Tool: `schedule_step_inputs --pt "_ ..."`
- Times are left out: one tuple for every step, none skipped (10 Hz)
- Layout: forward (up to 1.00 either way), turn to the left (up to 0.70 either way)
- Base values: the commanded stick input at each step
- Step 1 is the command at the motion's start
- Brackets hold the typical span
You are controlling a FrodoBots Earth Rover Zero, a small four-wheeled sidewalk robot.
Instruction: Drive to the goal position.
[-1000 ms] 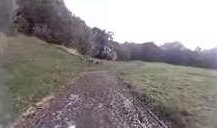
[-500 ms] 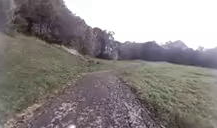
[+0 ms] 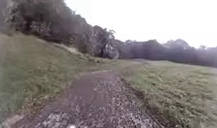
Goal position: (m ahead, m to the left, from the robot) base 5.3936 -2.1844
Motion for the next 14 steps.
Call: schedule_step_inputs --pt "0.7 0.0" --pt "0.7 0.0" --pt "0.7 0.0" --pt "0.7 0.0" --pt "0.7 0.0" --pt "0.7 0.0" --pt "0.7 0.0" --pt "0.7 0.0" --pt "0.7 0.0" --pt "0.7 0.0" --pt "0.7 0.0" --pt "0.7 0.0" --pt "0.7 0.0" --pt "0.7 0.0"
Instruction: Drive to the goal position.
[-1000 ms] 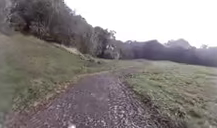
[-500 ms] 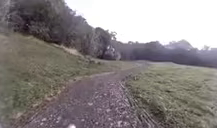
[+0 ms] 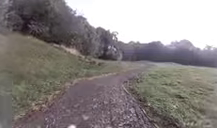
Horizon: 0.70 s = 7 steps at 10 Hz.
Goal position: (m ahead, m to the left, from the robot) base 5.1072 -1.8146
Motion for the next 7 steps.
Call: schedule_step_inputs --pt "0.7 0.0" --pt "0.7 0.0" --pt "0.7 0.0" --pt "0.7 0.0" --pt "0.7 0.12" --pt "0.7 0.35" --pt "0.7 0.35"
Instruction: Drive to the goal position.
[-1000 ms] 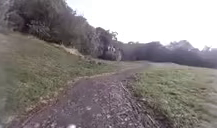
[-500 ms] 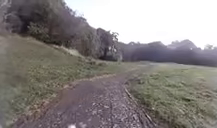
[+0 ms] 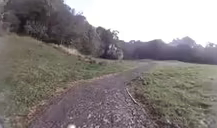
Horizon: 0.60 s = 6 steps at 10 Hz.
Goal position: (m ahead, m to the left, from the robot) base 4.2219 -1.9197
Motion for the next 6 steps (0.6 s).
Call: schedule_step_inputs --pt "0.7 0.05" --pt "0.7 0.02" --pt "0.7 0.01" --pt "0.7 0.0" --pt "0.7 0.0" --pt "0.7 0.0"
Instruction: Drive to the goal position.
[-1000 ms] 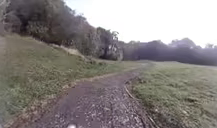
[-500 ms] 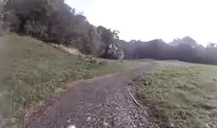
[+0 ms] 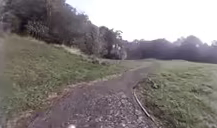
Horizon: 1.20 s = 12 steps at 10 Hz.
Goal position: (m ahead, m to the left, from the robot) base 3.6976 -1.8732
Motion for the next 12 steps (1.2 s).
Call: schedule_step_inputs --pt "0.7 0.0" --pt "0.7 0.0" --pt "0.7 -0.16" --pt "0.7 -0.33" --pt "0.7 -0.34" --pt "0.7 -0.34" --pt "0.7 -0.34" --pt "0.7 -0.14" --pt "0.7 0.0" --pt "0.7 0.0" --pt "0.7 -0.04" --pt "0.7 -0.35"
